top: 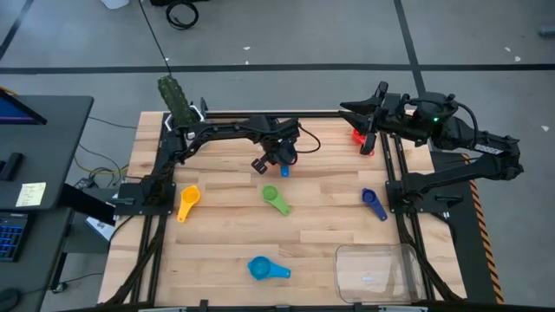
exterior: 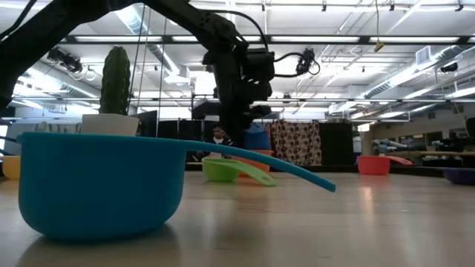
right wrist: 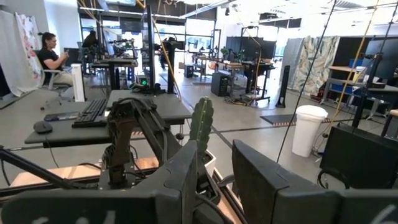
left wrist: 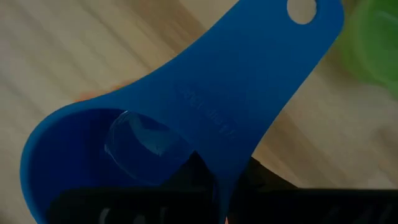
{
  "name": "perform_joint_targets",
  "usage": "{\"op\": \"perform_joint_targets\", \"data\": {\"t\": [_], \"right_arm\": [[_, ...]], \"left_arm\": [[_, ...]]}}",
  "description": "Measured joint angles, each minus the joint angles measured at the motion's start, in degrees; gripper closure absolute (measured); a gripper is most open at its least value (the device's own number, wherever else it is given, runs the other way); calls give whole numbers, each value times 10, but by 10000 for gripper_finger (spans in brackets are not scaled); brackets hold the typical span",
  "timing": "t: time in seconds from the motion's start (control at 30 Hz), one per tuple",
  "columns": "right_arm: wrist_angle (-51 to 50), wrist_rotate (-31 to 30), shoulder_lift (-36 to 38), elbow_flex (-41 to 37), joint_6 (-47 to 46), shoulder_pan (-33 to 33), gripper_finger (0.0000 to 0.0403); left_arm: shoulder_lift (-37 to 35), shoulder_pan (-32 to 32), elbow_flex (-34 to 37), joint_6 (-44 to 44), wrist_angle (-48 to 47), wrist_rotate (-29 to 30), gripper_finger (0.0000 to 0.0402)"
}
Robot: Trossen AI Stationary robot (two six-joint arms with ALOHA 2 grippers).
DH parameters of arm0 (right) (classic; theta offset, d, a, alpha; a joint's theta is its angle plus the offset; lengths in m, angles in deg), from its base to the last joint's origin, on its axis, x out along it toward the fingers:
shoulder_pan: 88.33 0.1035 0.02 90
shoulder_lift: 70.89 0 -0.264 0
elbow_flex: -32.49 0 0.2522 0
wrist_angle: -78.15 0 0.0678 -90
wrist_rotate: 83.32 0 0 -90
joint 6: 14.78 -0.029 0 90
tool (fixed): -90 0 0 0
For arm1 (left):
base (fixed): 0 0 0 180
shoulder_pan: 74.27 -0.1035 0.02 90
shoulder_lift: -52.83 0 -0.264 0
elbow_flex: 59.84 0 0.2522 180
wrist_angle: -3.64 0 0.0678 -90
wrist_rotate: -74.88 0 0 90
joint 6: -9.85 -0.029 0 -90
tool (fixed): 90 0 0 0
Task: Nest measuring cups in basket
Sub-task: Stack the dark blue measuring cup on top of the orange measuring cup
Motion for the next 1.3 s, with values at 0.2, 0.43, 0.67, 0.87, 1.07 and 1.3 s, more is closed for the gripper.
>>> {"op": "perform_joint_targets", "data": {"t": [0.2,0.43,0.67,0.87,1.07,1.3], "right_arm": [[0,0,0,0,3,0,296],[0,-1,0,0,4,0,296],[0,-1,1,0,19,0,296],[0,-1,1,0,19,0,296],[0,-2,1,0,19,0,296],[0,-3,1,0,19,0,296]], "left_arm": [[3,3,0,17,4,-1,360],[-2,8,0,62,11,41,308],[-3,14,0,87,16,47,303],[-3,24,0,103,22,133,302],[-3,27,0,119,32,162,301],[-4,27,0,119,19,156,306]]}}
